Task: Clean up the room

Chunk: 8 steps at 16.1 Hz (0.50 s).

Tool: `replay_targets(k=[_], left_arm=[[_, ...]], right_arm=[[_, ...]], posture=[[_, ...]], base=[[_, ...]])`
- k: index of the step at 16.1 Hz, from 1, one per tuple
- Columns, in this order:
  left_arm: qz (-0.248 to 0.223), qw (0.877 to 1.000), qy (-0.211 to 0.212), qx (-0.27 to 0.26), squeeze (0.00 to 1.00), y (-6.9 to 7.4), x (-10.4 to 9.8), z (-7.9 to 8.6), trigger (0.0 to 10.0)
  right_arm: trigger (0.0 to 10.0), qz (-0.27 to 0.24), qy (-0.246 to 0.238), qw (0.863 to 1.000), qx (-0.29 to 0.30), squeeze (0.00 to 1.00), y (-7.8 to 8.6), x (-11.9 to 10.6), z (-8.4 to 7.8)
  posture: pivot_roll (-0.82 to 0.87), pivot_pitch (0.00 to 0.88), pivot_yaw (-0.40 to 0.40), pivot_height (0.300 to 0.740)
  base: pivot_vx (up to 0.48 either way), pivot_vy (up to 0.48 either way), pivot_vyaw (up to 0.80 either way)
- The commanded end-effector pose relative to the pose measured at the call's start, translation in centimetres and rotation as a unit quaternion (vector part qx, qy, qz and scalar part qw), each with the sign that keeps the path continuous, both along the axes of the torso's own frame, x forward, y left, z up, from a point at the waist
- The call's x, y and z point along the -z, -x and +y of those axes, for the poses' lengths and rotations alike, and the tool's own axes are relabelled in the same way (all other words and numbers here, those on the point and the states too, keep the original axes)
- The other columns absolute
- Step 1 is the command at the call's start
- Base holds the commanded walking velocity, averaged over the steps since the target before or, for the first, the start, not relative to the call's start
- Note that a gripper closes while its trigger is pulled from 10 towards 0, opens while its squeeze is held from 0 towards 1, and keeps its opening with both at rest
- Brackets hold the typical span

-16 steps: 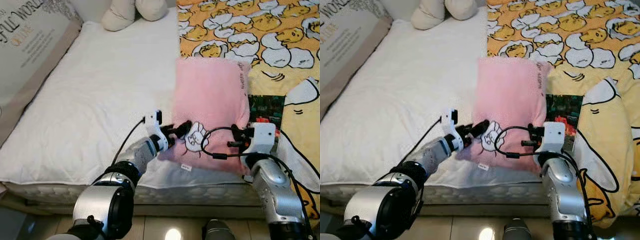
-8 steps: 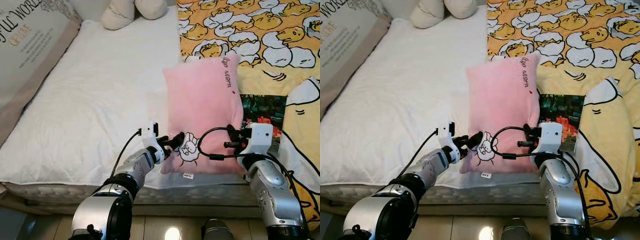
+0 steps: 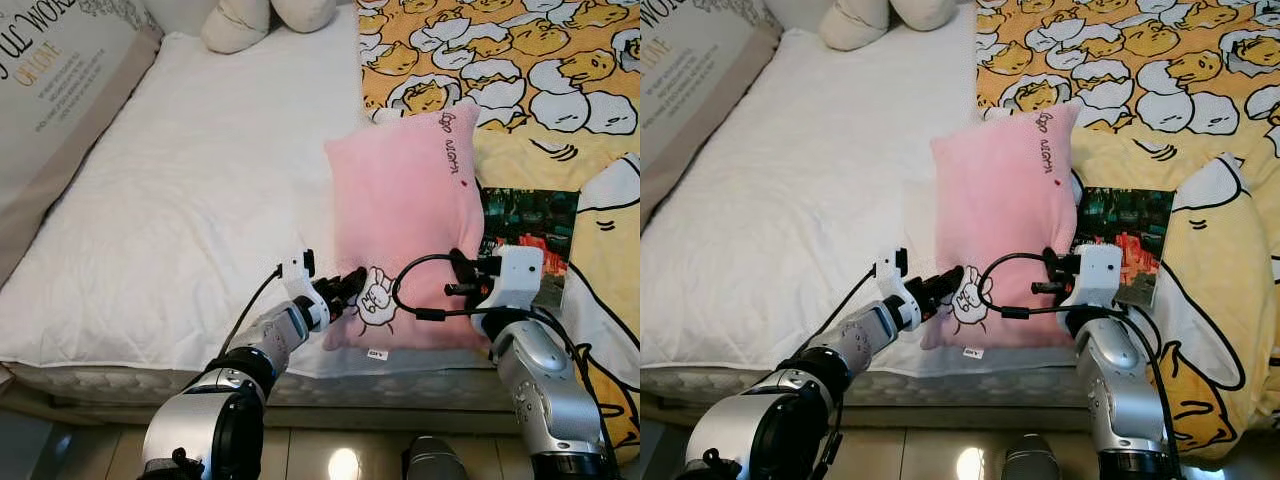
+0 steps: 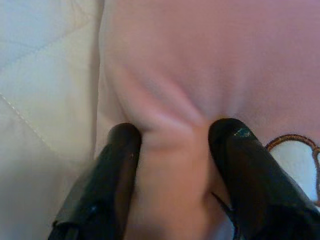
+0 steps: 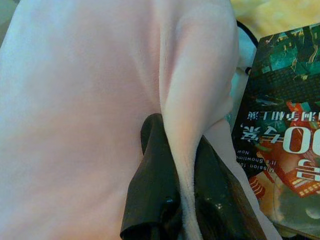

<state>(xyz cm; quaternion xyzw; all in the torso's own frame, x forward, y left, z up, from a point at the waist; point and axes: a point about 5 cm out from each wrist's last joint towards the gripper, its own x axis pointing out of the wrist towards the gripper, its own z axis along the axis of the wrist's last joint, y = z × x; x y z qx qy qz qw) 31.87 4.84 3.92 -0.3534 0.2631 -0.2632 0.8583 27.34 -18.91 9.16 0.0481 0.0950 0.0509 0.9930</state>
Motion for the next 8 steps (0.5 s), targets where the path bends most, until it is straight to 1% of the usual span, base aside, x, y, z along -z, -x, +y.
replay_targets(k=[1, 3, 5, 7, 8], left_arm=[[0.039, 0.998, 0.037, 0.015, 0.00, 1.6, 0.8, -2.7, 0.0], [0.033, 0.998, 0.055, 0.006, 0.00, 1.1, 0.2, -2.6, 0.0], [-0.003, 0.998, 0.062, -0.015, 0.00, -0.5, -1.4, -1.6, 0.0], [-0.069, 0.995, 0.059, -0.034, 0.00, -2.7, -4.2, 0.2, 0.0], [-0.083, 0.994, 0.060, -0.040, 0.00, -3.2, -4.9, 0.6, 0.0]], right_arm=[[0.0, 0.036, -0.009, 0.999, -0.010, 0.00, 0.6, 1.4, 0.8], [0.0, 0.035, -0.016, 0.999, -0.008, 0.00, 0.4, 1.4, 0.9], [0.0, 0.015, -0.041, 0.999, -0.012, 0.00, -0.6, 0.5, 1.6], [0.0, -0.024, -0.046, 0.997, -0.050, 0.00, -2.6, -1.4, 3.3], [0.0, -0.032, -0.048, 0.997, -0.057, 0.00, -3.1, -1.9, 3.7]], posture=[[-0.32, 0.139, 0.244, 0.740], [-0.32, 0.136, 0.245, 0.740], [-0.30, 0.113, 0.249, 0.740], [-0.29, 0.078, 0.244, 0.740], [-0.28, 0.072, 0.242, 0.740]], base=[[0.000, 0.000, 0.00], [0.000, 0.000, 0.00], [0.000, 0.000, 0.00], [0.000, 0.000, 0.00], [0.000, 0.000, 0.00]])
